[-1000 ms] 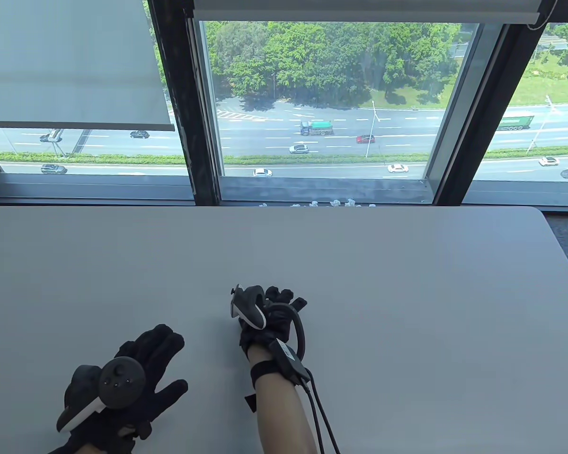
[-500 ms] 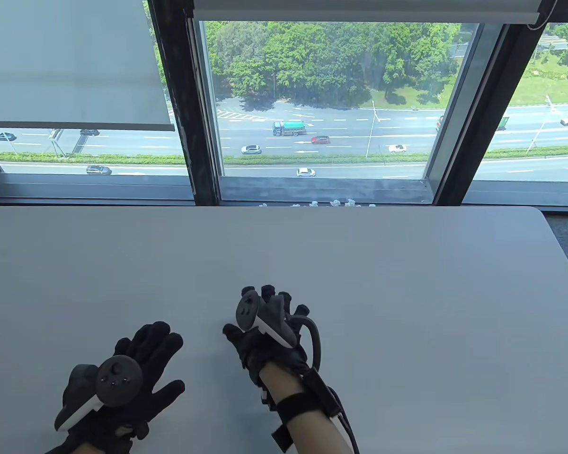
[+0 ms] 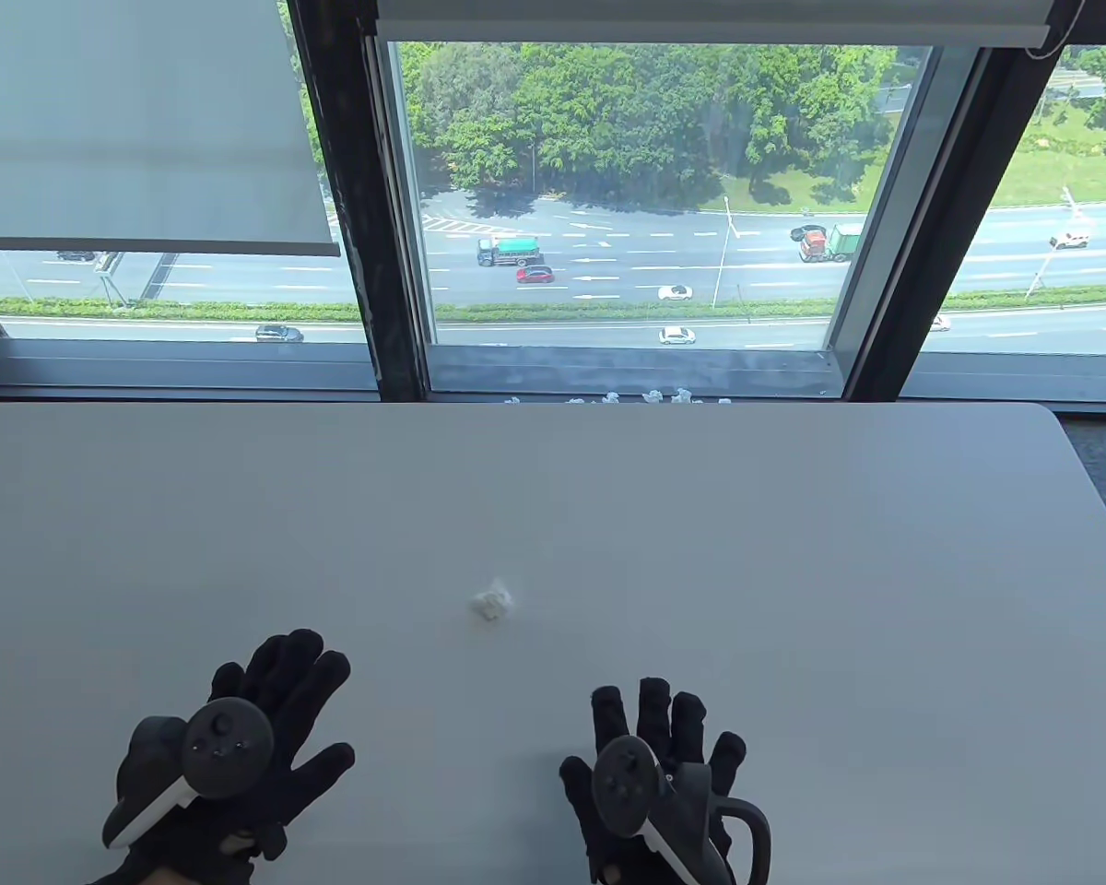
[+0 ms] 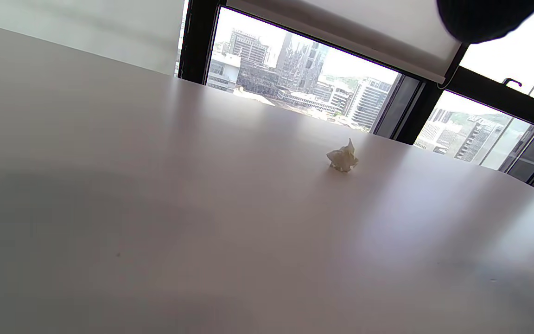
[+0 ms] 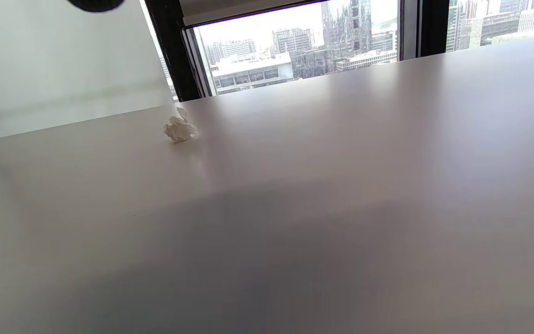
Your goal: Squeeze kitchen paper into compact ball
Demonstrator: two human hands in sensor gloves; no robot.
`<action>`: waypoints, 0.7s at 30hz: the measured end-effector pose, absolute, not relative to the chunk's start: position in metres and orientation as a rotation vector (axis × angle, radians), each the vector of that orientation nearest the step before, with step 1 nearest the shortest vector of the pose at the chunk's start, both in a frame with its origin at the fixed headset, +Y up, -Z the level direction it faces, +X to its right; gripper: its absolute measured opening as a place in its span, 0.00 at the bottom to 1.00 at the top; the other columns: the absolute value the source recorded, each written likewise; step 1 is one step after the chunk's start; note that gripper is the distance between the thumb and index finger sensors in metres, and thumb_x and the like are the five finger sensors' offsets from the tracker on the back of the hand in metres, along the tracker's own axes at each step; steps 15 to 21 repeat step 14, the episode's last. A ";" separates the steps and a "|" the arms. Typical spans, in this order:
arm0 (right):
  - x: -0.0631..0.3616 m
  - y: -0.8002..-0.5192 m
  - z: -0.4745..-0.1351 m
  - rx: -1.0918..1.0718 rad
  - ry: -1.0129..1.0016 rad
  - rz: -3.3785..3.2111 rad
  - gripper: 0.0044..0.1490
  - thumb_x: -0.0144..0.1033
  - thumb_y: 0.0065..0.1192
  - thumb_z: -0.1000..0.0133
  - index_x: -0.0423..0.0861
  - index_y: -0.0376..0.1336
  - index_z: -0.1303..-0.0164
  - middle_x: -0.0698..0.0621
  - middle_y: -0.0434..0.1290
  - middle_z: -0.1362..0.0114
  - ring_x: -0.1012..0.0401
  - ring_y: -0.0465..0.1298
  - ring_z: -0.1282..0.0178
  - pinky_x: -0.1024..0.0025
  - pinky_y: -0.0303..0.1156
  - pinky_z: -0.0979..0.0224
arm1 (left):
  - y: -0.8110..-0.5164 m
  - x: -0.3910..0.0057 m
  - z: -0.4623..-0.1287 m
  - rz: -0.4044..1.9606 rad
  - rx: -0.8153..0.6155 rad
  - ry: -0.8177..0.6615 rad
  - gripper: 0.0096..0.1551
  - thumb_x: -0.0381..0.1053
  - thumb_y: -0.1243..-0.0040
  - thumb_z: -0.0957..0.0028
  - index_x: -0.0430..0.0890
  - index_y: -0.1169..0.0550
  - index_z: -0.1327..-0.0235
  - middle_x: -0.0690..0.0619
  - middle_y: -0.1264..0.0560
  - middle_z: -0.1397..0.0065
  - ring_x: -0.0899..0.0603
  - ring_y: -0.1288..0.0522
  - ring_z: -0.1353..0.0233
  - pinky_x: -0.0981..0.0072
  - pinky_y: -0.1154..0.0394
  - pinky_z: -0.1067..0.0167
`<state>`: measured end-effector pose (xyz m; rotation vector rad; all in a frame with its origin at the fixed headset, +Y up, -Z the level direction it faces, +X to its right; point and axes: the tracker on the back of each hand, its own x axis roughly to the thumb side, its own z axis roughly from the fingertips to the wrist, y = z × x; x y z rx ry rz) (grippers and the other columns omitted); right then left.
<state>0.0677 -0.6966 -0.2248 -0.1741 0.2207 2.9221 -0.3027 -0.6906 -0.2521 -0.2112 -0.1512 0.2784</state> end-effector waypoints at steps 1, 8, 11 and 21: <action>0.069 -0.698 -0.226 -0.200 0.193 2.931 0.47 0.74 0.36 0.42 0.69 0.31 0.16 0.52 0.29 0.12 0.46 0.34 0.09 0.33 0.36 0.19 | -0.691 -0.303 -0.252 0.277 -0.212 -0.151 0.51 0.81 0.49 0.51 0.85 0.63 0.24 0.77 0.71 0.09 0.59 0.70 0.05 0.49 0.68 0.09; 0.066 -0.705 -0.224 -0.185 0.259 2.938 0.45 0.72 0.35 0.41 0.68 0.31 0.16 0.52 0.32 0.12 0.46 0.35 0.09 0.34 0.37 0.18 | -0.690 -0.304 -0.252 0.292 -0.210 -0.144 0.51 0.81 0.49 0.51 0.84 0.63 0.24 0.76 0.70 0.09 0.57 0.69 0.05 0.47 0.67 0.09; 0.066 -0.707 -0.223 -0.185 0.295 2.926 0.45 0.72 0.35 0.41 0.68 0.31 0.16 0.52 0.31 0.13 0.46 0.34 0.10 0.34 0.37 0.18 | -0.690 -0.305 -0.251 0.300 -0.203 -0.144 0.51 0.80 0.49 0.51 0.84 0.62 0.24 0.76 0.70 0.09 0.57 0.69 0.05 0.46 0.67 0.09; 0.066 -0.707 -0.223 -0.186 0.308 2.914 0.45 0.71 0.35 0.41 0.67 0.32 0.16 0.52 0.32 0.13 0.46 0.35 0.10 0.34 0.37 0.18 | -0.689 -0.306 -0.250 0.308 -0.194 -0.148 0.51 0.80 0.48 0.51 0.84 0.62 0.24 0.75 0.70 0.09 0.57 0.69 0.05 0.46 0.67 0.10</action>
